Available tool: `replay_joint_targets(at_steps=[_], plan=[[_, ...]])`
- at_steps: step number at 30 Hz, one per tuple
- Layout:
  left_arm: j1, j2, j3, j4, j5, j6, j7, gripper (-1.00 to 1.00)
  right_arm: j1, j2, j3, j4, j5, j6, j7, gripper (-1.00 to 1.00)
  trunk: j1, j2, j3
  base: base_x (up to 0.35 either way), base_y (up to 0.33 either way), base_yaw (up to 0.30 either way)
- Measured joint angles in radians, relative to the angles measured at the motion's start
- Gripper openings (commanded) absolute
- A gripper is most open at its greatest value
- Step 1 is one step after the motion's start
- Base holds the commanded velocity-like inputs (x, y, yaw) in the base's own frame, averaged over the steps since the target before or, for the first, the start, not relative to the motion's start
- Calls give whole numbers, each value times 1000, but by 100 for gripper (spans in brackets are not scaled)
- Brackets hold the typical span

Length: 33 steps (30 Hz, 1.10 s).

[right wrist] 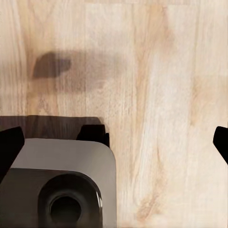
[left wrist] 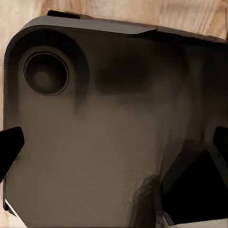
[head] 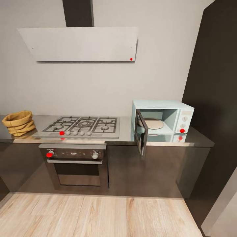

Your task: In the kitchen, take the popcorn bag from the countertop, put it into the microwave, and heat it until the popcorn is cooked so the cooked popcorn ends up inside the bag.

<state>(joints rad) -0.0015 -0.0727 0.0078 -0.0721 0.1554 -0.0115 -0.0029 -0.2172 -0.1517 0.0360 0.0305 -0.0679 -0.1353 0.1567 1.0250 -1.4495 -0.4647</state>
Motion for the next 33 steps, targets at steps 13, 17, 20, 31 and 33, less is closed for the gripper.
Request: replay_joint_targets(at_steps=[13, 17, 20, 31, 33], plan=[[0, 15, -1, -13, 106, -1, 0, 100, 1, 23, 0, 0, -4, 115, -20, 100, 0, 0, 0, 0, 0, 100], [0, 15, -1, -13, 108, -1, 0, 100, 1, 26, 0, 0, -2, 112, -20, 100, 0, 0, 0, 0, 0, 265], [0, 15, -1, -12, 108, -1, 0, 100, 1, 29, 0, 0, 0, 111, -25, 100, 0, 0, 1, 0, 0, 267], [0, 16, -1, -12, 108, -1, 0, 100, 17, 53, 1, 0, 0, 88, -79, 100, 0, 0, 7, 0, 0, 267], [0, 17, -1, -12, 108, -1, 1, 100, 18, 54, 1, 0, 0, 85, -92, 100, 0, 0, 8, 0, 0, 267]])
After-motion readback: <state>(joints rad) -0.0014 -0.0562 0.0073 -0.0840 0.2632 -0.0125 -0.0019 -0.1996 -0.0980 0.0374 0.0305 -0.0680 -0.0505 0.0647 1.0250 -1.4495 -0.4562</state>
